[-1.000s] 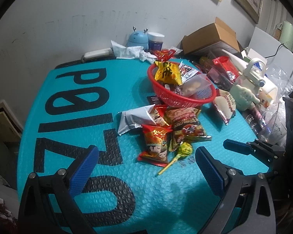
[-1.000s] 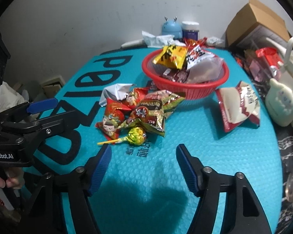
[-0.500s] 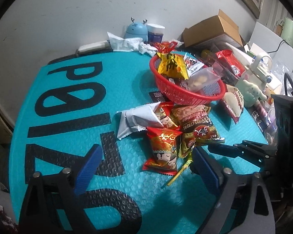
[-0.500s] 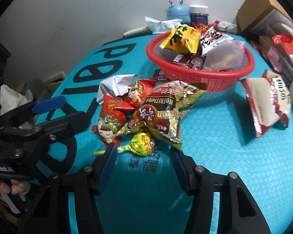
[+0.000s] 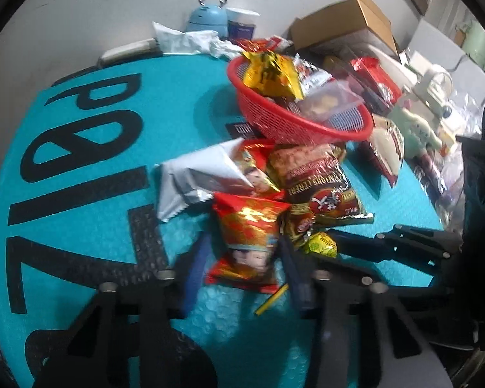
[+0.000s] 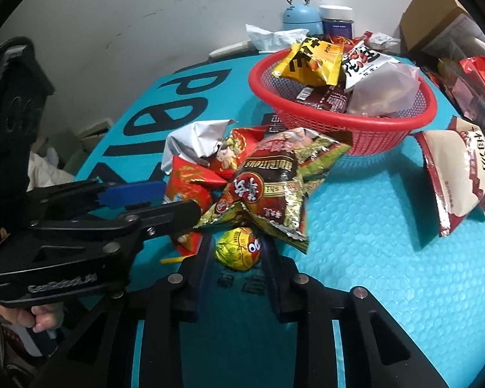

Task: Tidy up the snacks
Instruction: 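Grasp the red candy bag with the left tool while the right tool grasps the yellow lollipop, then lift the red candy bag and lollipop and carry both over the red basket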

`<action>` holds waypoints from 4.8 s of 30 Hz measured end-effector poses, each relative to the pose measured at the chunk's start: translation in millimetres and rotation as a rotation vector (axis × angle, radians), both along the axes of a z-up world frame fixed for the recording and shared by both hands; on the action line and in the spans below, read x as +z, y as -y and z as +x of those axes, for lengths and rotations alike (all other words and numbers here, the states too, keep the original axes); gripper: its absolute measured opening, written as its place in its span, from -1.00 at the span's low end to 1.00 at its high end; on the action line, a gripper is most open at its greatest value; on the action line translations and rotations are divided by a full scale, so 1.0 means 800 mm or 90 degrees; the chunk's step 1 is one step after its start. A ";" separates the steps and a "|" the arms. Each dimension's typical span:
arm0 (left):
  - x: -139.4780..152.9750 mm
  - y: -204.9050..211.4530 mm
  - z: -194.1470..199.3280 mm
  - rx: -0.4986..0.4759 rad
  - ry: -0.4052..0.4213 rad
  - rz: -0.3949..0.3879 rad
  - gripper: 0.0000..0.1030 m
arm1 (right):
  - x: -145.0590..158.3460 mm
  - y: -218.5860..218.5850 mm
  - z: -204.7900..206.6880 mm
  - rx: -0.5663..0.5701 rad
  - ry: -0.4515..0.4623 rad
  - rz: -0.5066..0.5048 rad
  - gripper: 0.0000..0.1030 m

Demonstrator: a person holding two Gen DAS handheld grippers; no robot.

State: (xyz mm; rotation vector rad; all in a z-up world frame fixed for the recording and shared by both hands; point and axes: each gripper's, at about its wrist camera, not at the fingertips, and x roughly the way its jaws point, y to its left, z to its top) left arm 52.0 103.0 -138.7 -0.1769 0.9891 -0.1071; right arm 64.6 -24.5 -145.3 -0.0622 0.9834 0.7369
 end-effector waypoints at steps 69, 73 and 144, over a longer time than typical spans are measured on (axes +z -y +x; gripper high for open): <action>-0.002 0.116 -0.092 -0.076 -0.059 -0.028 -0.38 | 0.000 0.153 -0.086 -0.093 -0.025 -0.031 -0.37; -0.003 0.117 -0.092 -0.079 -0.056 -0.016 -0.38 | 0.000 0.148 -0.091 -0.090 -0.002 -0.051 -0.37; 0.191 0.110 -0.002 -0.098 0.216 -0.012 -0.39 | 0.191 0.155 -0.005 -0.108 0.270 0.001 -0.48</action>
